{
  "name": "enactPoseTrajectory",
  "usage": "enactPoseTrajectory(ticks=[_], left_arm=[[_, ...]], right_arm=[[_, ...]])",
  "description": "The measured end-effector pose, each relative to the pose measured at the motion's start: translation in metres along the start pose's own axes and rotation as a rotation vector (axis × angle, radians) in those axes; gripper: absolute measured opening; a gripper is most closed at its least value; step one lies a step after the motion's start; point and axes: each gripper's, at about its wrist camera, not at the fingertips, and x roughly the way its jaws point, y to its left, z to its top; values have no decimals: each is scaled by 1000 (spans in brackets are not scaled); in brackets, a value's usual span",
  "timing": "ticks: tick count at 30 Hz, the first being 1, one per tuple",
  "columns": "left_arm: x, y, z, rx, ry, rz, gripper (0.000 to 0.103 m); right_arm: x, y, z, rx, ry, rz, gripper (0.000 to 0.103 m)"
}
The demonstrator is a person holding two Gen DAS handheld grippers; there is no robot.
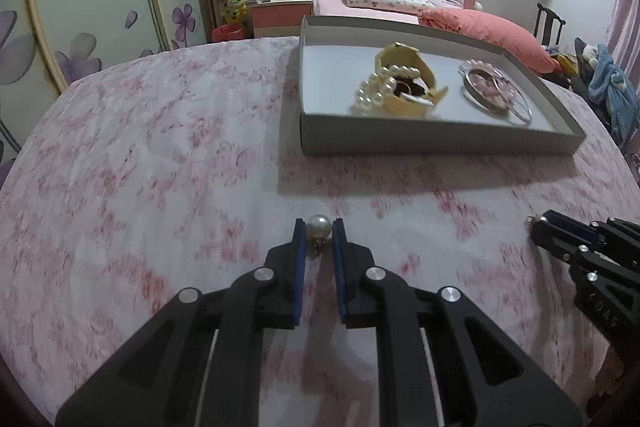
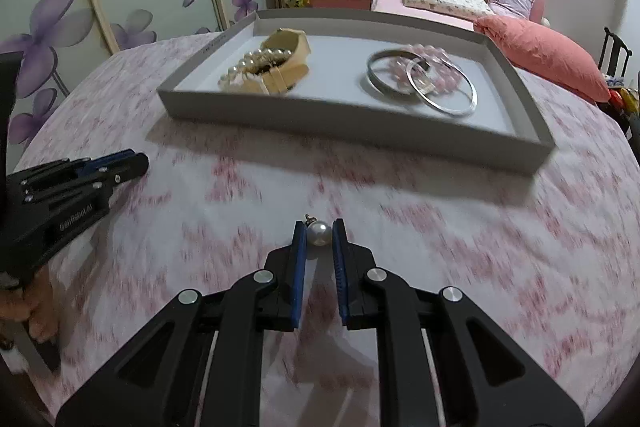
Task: Organize jewelry
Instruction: 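Grasp the other pearl stud earring with the right tool, then carry both pearl studs over the tray and open both tools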
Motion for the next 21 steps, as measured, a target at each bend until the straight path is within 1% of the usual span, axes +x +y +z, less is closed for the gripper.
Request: enactPoseTrajectory(ticks=[4, 6, 8, 12, 13, 14, 16, 17, 18, 21], left_arm=[[-11, -4, -13, 13, 5, -13, 14], [-16, -3, -15, -5, 6, -37, 14], [-25, -6, -14, -11, -21, -42, 14], [-57, -12, -7, -14, -159, -43, 14], [-66, -14, -5, -13, -201, -40, 14], [-78, -17, -4, -12, -255, -35, 14], [-92, -22, -2, -7, -330, -24, 14], [-102, -25, -2, -2, -380, -14, 14], [-107, -29, 0, 3, -410, -7, 14], [-119, -38, 1, 20, -491, 14, 14]], right_arm=[[-14, -11, -11, 29, -4, 6, 14], [-25, -15, -12, 42, -43, -3, 14], [-39, -19, -9, 54, -101, -14, 14], [-74, -21, -2, 58, -257, -48, 14], [-84, -19, 0, 52, -311, -65, 14], [-91, -18, 1, 48, -350, -78, 14], [-105, -16, 2, 39, -444, -105, 14], [-111, -15, 4, 38, -483, -116, 14], [-117, -13, 4, 34, -531, -126, 14], [-129, -11, 3, 26, -618, -141, 14]])
